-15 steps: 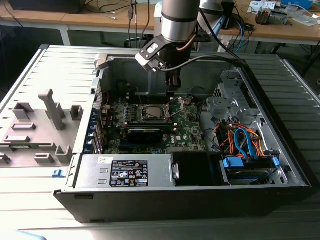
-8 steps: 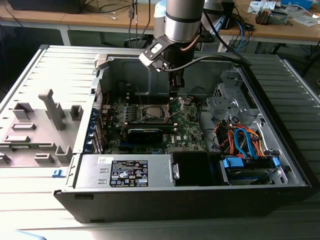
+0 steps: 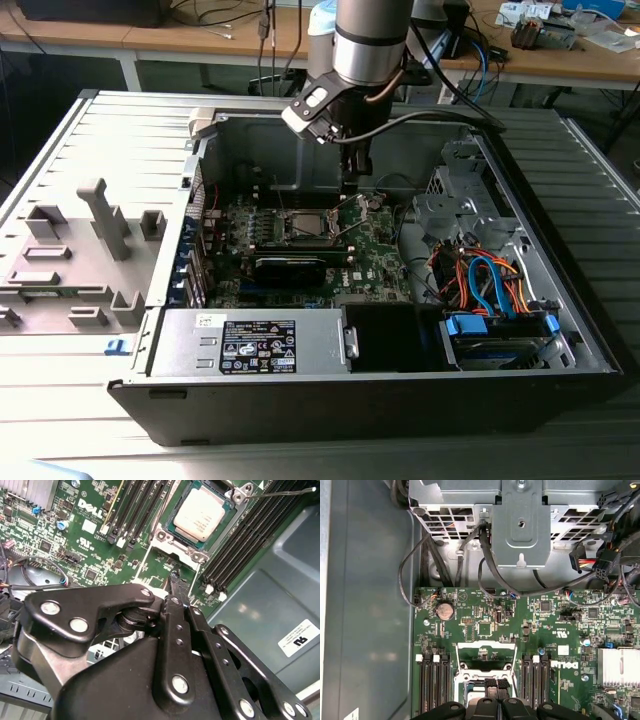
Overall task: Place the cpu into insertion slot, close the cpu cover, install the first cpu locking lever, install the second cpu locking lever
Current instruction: 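Close the cpu cover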
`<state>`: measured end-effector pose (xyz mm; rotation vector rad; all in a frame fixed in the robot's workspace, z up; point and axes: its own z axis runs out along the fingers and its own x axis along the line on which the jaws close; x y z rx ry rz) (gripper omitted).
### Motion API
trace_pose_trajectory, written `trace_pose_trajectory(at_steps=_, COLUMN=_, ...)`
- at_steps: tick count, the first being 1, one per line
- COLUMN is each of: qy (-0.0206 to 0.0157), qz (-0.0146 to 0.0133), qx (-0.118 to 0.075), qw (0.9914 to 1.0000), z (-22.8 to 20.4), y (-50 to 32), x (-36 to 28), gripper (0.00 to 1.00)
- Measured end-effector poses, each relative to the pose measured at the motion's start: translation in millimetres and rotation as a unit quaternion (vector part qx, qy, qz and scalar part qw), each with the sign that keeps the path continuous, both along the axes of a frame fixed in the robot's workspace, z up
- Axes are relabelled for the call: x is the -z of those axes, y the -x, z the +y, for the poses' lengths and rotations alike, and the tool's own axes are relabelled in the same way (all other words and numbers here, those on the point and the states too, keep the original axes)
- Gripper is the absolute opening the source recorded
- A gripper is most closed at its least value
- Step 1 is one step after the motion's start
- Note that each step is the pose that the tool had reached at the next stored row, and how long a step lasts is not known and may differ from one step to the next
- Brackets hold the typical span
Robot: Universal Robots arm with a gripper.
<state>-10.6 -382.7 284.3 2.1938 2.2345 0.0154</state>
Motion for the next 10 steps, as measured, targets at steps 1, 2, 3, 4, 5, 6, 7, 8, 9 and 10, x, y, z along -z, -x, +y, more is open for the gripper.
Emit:
trace_pose_trajectory(at_steps=1, qy=0.0, qz=0.0, qx=0.0, qw=1.0, z=0.0, y=-0.3, x=0.0, gripper=0.11)
trace_pose_trajectory(at_steps=2, qy=0.0, qz=0.0, qx=0.0, qw=1.0, z=0.0, y=-0.6, x=0.1, gripper=0.11)
trace_pose_trajectory(at_steps=3, qy=0.0, qz=0.0, qx=0.0, qw=1.0, z=0.0, y=-1.0, x=0.1, gripper=0.11)
trace_pose_trajectory(at_steps=4, qy=0.0, qz=0.0, qx=0.0, qw=1.0, z=0.0, y=-1.3, x=0.2, gripper=0.11)
trace_pose_trajectory(at_steps=5, qy=0.0, qz=0.0, qx=0.0, qw=1.0, z=0.0, y=-1.9, x=0.2, gripper=0.11)
trace_pose_trajectory(at_steps=6, qy=0.0, qz=0.0, qx=0.0, qw=1.0, z=0.0, y=-2.2, x=0.2, gripper=0.11)
trace_pose_trajectory(at_steps=7, qy=0.0, qz=0.0, qx=0.0, qw=1.0, z=0.0, y=-2.7, x=0.2, gripper=0.11)
trace_pose_trajectory(at_steps=8, qy=0.0, qz=0.0, qx=0.0, qw=1.0, z=0.0, y=-3.2, x=0.3, gripper=0.11)
trace_pose_trajectory(at_steps=9, qy=0.0, qz=0.0, qx=0.0, qw=1.0, z=0.0, y=-3.7, x=0.3, gripper=0.11)
trace_pose_trajectory(at_steps=10, qy=-0.0001, qz=0.0, qx=0.0, qw=1.0, z=0.0, y=-4.2, x=0.3, gripper=0.11)
